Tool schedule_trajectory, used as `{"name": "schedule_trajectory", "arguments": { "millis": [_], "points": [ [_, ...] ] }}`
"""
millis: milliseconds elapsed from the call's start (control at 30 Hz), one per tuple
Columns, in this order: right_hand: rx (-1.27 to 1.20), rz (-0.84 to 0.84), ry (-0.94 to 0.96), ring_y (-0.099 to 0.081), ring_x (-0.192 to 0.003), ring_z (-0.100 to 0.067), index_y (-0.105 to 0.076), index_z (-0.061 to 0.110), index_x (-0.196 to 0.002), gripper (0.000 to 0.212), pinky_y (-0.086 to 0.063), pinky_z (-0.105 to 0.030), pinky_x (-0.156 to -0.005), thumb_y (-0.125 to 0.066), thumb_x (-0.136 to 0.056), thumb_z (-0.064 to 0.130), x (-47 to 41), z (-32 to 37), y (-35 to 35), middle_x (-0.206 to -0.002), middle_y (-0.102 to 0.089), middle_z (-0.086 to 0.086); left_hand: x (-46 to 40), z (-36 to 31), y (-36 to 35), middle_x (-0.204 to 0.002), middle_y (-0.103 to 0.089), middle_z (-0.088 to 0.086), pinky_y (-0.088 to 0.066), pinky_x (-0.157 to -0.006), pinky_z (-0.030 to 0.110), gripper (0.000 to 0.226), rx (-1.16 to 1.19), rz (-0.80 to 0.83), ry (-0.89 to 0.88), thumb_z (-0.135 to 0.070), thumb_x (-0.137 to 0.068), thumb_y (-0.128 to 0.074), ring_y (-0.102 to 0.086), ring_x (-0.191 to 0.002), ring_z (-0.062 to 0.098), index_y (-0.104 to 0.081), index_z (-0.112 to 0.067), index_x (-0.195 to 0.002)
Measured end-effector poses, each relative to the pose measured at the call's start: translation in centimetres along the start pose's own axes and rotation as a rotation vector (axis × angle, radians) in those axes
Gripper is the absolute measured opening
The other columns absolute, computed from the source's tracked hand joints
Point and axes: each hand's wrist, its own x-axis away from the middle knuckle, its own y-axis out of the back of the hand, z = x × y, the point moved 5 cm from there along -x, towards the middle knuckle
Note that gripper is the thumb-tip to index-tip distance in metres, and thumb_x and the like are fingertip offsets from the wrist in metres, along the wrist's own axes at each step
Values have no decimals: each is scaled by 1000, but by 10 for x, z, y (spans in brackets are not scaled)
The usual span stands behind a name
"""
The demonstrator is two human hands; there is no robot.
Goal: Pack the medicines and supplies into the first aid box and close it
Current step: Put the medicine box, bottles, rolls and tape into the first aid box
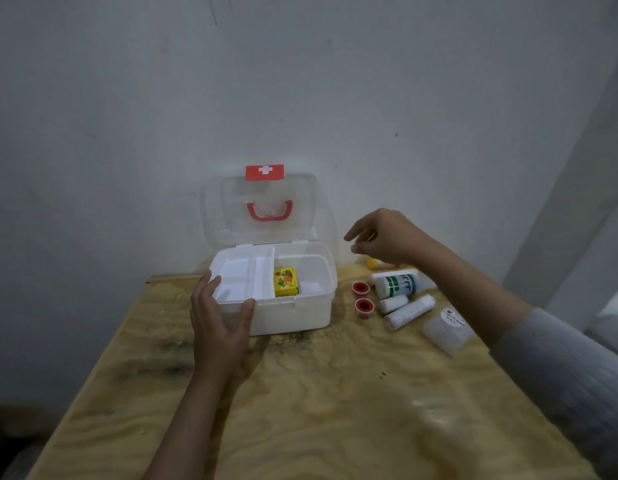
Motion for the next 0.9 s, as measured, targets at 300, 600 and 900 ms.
{"name": "schedule_trajectory", "arguments": {
  "millis": [300, 600, 900],
  "points": [
    [294, 32, -339, -60, -84, -18, -69, 23, -94, 27, -46, -28, -73, -76, -72, 36, 82, -121, 14, -100, -67, -6, -1, 2, -1, -150, -28, 3, -38, -102, 41, 65, 10, 4, -5, -45, -81, -58, -31, -136, 23, -31, -22, -135],
    [280, -173, -411, -54, -93, -20, -58, 34, -115, 44, -50, -34, -72, -58, -78, 57, 154, -134, -56, -110, -47, -2, 0, -4, 2, -149, -29, 10, -29, -106, 32, 71, 26, 22, -15, -53, -78, -52, -29, -138, 23, -35, -10, -134],
    [145, -609, -462, -54, -78, -31, -54, 17, -84, 27, -41, -31, -58, -73, -73, 33, 196, -143, -65, -86, -57, -11, -1, 0, 1, -150, -29, 9, -32, -108, 41, 68, 16, 26, -23, -50, -80, -52, -29, -138, 23, -34, -12, -134]
  ]
}}
